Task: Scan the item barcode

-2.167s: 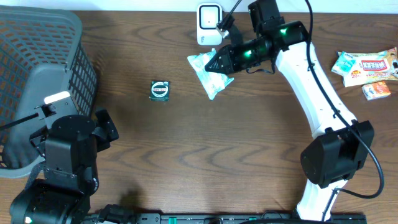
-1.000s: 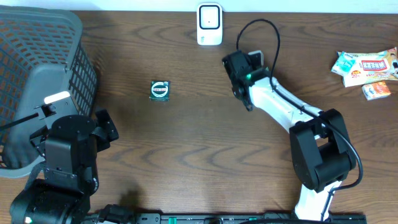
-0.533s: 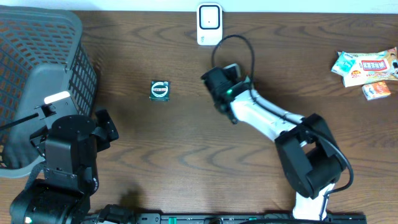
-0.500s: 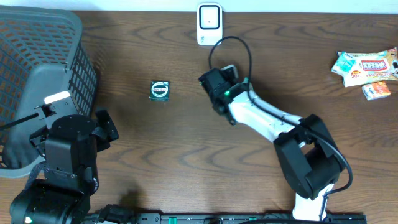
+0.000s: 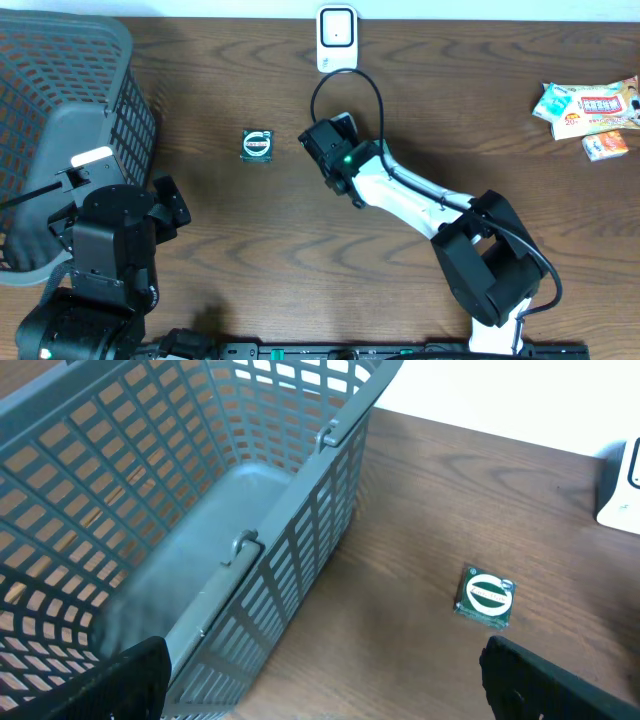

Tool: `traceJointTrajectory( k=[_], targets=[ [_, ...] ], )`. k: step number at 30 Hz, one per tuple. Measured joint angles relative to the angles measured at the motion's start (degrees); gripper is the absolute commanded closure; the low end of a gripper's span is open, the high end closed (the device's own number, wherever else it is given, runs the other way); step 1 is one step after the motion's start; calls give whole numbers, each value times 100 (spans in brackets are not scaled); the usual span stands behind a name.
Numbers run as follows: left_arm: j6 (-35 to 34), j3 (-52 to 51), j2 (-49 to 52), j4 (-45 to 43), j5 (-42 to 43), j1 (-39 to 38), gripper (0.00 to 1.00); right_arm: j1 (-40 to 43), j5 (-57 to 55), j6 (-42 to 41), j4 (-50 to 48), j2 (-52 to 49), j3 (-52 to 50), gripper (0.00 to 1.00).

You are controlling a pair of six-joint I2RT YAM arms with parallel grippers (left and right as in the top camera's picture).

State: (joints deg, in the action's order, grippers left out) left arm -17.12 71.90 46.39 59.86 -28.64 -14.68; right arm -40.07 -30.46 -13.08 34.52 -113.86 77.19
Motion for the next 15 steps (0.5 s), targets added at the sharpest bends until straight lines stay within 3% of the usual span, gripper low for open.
traceJointTrajectory(
  k=[6,15],
  targets=[
    [0,0,0,0,-2,0,2,407,424,11,334,15,592,57],
    [0,0,0,-2,-2,0,2,1290,2404,214,503,31,516,80]
  ],
)
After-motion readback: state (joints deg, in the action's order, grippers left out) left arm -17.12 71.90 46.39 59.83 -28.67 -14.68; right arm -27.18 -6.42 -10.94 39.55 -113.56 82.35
